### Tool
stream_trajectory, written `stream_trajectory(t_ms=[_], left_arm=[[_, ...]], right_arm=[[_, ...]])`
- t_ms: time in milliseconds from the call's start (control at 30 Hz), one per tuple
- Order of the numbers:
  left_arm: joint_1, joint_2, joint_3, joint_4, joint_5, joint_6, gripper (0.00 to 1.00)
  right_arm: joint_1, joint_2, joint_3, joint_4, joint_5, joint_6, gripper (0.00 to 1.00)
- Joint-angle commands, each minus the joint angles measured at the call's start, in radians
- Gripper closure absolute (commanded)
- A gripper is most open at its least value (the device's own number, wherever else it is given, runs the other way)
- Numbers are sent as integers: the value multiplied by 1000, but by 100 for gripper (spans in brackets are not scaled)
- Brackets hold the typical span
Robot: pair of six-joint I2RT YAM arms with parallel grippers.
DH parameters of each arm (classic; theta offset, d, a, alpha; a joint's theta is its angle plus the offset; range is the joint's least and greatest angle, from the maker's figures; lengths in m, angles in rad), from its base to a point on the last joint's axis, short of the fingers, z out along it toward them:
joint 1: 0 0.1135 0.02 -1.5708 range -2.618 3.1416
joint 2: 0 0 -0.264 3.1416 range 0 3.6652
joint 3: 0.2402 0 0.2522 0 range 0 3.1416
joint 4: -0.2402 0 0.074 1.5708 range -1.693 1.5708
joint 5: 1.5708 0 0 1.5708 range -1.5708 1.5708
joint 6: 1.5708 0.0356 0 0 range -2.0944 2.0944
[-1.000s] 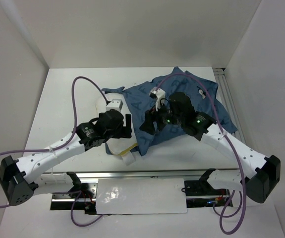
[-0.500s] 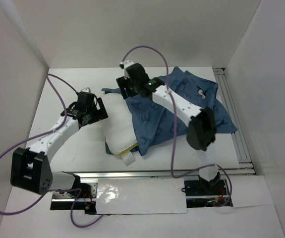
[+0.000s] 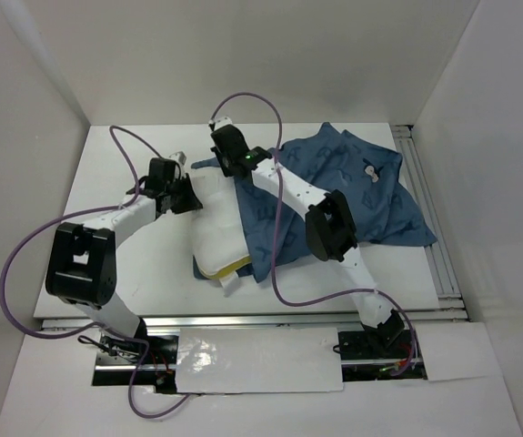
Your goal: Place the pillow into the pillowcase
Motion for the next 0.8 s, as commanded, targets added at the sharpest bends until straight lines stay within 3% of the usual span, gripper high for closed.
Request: stream_trajectory(t_ms=[0, 133, 267, 433, 633, 767], left_arm=[[7, -17, -31, 198, 143, 72, 100], [7, -138, -186, 425, 245, 138, 100], [-18, -243, -205, 481, 286, 250, 100], [-31, -351, -270, 632, 439, 316, 100], [-31, -364, -239, 806, 519, 255, 100], [-56, -310, -182, 850, 480, 212, 100]], right_arm=[[9, -65, -23, 113, 87, 31, 100], [19, -129, -34, 189, -39, 55, 100], [57, -229, -54, 190, -195, 67, 100], [117, -361, -74, 122, -324, 58, 100], [161, -415, -49, 15, -370, 108, 100], [170, -398, -29, -20, -422, 142, 100]])
